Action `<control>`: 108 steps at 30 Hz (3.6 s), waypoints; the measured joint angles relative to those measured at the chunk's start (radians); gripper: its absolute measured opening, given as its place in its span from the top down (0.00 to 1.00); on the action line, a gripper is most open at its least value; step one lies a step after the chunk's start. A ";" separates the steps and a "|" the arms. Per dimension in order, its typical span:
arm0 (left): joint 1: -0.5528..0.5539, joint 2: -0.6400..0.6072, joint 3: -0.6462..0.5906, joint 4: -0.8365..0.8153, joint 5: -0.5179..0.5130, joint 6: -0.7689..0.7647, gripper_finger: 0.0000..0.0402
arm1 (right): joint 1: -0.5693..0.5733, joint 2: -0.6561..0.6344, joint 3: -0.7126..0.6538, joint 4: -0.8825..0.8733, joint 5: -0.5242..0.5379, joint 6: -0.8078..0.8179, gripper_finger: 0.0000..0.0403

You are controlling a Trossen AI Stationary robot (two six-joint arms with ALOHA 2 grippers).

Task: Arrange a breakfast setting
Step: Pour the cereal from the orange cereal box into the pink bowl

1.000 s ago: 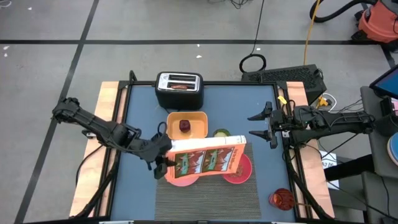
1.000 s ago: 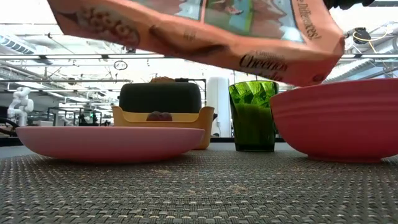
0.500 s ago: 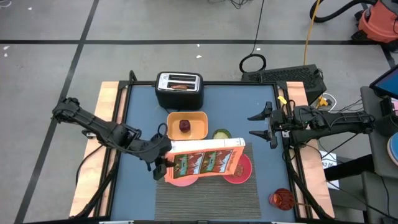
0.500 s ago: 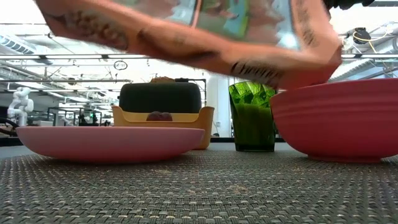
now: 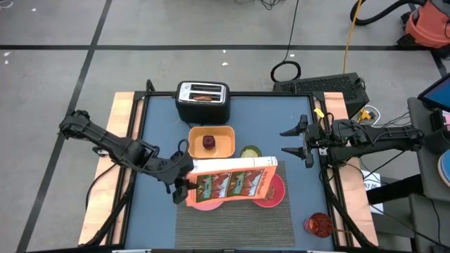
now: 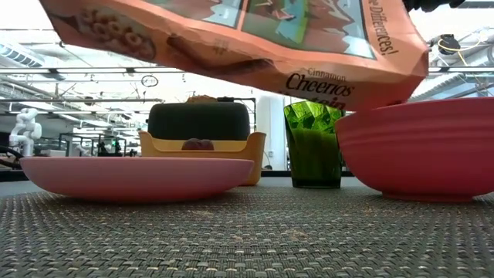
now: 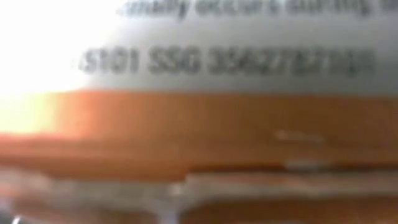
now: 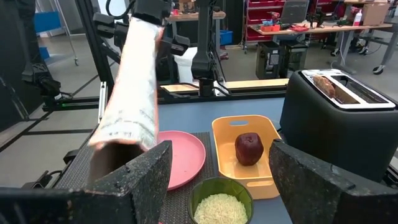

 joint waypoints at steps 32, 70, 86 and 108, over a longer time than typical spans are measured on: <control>0.010 -0.013 0.000 -0.014 0.015 0.004 0.54 | 0.000 0.000 0.000 0.000 0.000 0.000 0.36; 0.017 -0.018 0.000 -0.001 -0.008 0.017 0.54 | 0.000 0.000 0.000 0.000 0.000 0.000 0.36; 0.002 -0.025 0.000 0.004 -0.042 0.007 0.54 | 0.000 0.000 0.000 0.000 0.000 0.000 0.36; 0.012 -0.024 0.000 -0.003 0.011 -0.006 0.54 | 0.000 0.000 0.000 0.000 0.000 0.000 0.36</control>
